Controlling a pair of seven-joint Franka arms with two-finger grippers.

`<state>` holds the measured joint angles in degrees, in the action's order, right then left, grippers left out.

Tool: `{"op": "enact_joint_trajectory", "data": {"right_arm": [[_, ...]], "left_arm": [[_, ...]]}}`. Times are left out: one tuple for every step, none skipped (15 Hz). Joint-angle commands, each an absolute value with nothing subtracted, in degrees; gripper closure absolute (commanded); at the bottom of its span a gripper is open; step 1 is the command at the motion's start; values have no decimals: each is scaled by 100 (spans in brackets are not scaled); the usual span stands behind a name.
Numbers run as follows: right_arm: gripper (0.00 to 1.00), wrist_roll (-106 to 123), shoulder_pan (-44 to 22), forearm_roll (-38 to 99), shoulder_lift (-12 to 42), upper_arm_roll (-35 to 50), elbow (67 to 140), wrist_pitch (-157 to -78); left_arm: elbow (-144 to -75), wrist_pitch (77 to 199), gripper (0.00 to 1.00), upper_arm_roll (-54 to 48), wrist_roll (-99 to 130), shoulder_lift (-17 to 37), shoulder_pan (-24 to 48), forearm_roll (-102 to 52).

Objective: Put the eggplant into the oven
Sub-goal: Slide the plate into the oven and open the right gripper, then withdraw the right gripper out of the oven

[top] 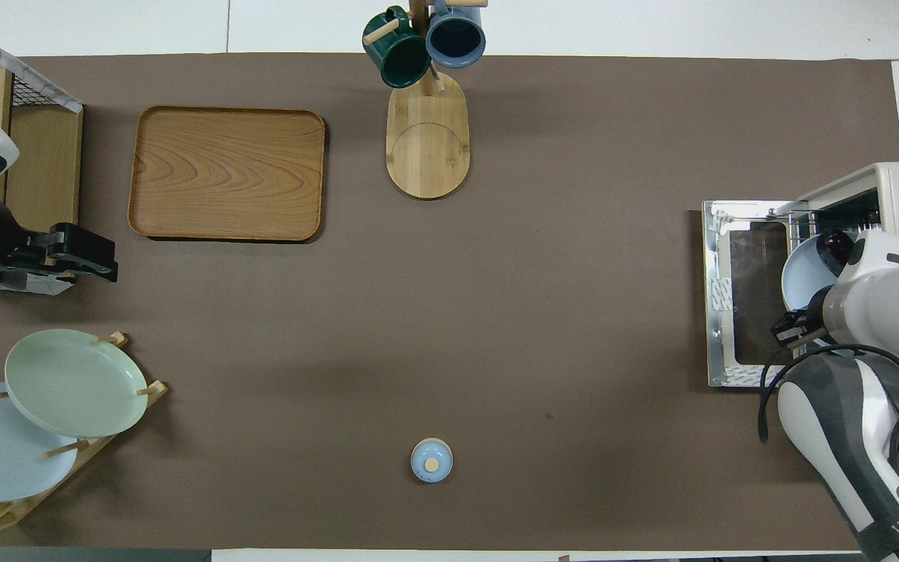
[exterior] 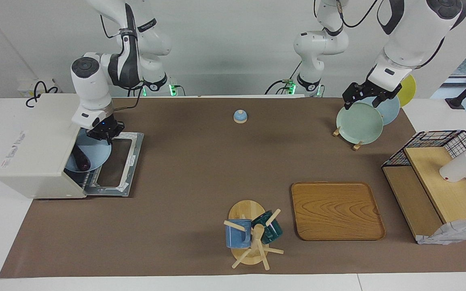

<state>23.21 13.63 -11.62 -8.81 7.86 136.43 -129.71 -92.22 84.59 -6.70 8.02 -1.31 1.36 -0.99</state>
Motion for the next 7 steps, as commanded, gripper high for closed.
{"op": "enact_joint_trajectory", "data": {"right_arm": [[78,2400,1424,-1081,-853,835,13711,-13008],[59,2426,1424,-1081,-853,844,13685,-12990],[53,2426,1415,-1081,-844,844,13667,-12938],[53,2426,1415,-1081,-844,852,13623,-12859],[53,2434,1415,-1064,-826,853,13449,-12606],[53,2426,1398,-1046,-791,870,13204,-12360],[53,2417,1310,-1020,-730,888,12975,-12114]], "left_arm": [[-9237,8596,0,-694,826,-149,97,-141],[-9237,8578,0,-686,835,-149,97,-141],[-9237,8578,0,-686,835,-149,97,-141],[-9237,8569,0,-686,844,-149,97,-141],[-9237,8561,0,-686,852,-149,105,-141],[-9237,8561,0,-686,853,-149,97,-141],[-9237,8561,0,-686,853,-149,88,-141]]}}
